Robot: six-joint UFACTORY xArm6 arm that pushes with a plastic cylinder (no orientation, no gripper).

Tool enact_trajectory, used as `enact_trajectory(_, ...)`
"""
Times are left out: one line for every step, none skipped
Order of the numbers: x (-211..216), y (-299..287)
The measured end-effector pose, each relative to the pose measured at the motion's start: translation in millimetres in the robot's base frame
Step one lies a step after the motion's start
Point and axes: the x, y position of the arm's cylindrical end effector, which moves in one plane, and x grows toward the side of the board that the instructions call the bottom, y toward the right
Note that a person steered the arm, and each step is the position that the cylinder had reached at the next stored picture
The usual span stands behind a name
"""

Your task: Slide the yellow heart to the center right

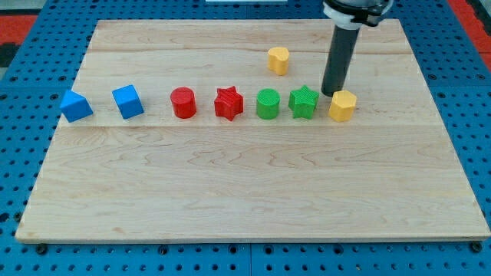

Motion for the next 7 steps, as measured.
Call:
enact_trajectory(-18,-1)
enact_trajectory(-78,-19)
enact_trajectory(-103,-95)
enact_trajectory(-101,-147)
enact_trajectory(-92,-101)
enact_trajectory(-88,-127)
enact_trajectory(-70,-147)
